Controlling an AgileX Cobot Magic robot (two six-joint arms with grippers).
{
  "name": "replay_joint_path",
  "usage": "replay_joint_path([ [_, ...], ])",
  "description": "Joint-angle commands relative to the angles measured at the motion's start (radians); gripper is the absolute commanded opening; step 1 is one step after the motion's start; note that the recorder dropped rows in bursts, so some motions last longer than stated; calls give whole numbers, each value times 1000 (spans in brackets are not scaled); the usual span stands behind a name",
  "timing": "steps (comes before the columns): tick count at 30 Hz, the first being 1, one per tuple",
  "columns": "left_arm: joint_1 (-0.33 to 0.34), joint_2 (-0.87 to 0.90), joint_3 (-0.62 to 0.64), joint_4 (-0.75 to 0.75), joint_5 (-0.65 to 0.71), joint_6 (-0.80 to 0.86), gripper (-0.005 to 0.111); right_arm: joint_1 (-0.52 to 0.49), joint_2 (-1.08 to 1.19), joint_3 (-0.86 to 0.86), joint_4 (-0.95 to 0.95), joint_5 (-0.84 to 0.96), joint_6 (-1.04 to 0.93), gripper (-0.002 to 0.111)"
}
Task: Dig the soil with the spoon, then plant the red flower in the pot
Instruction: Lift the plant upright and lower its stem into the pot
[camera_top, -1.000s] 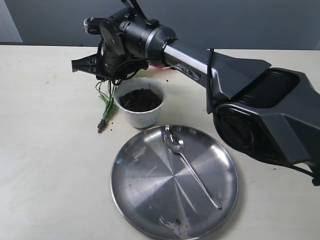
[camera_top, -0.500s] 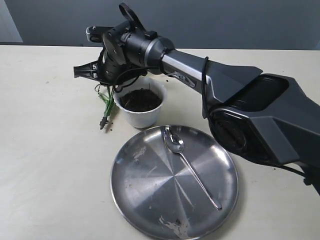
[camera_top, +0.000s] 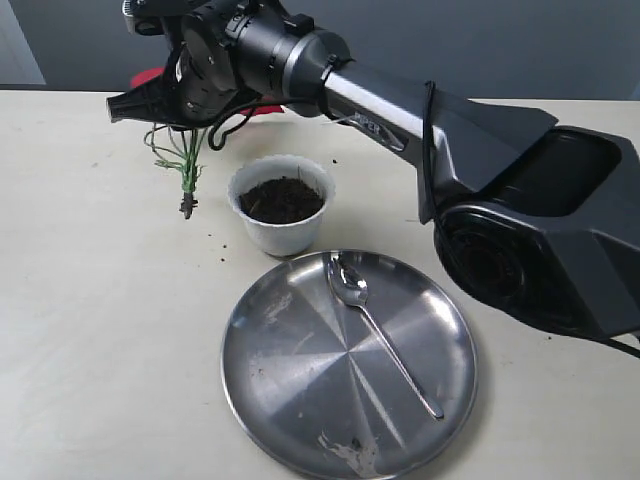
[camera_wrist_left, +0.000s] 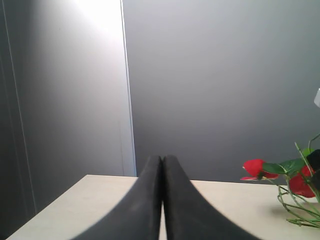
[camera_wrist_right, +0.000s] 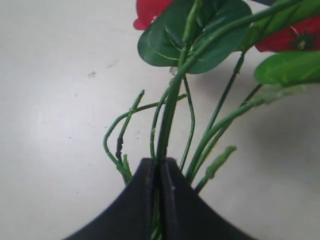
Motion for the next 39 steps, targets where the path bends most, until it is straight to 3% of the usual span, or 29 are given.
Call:
replay_joint_path([
  [1, -4, -2, -4, -2, -4, -3, 0, 19, -31, 1, -63, -23, -31, -1],
  [7, -4, -2, -4, -2, -4, -3, 0, 49, -54, 1, -195, -2, -25, -1],
  [14, -4, -2, -4, -2, -4, -3, 0, 64, -91, 1, -205, 35, -25, -1],
  [27, -4, -2, -4, -2, -4, -3, 0, 106, -232, 15, -354, 246, 52, -1],
  [32, -4, -2, -4, -2, -4, -3, 0, 106, -382, 239, -409, 208, 108, -1],
  [39, -4, -2, -4, -2, -4, -3, 0, 104, -722, 784, -584, -44, 310, -1],
])
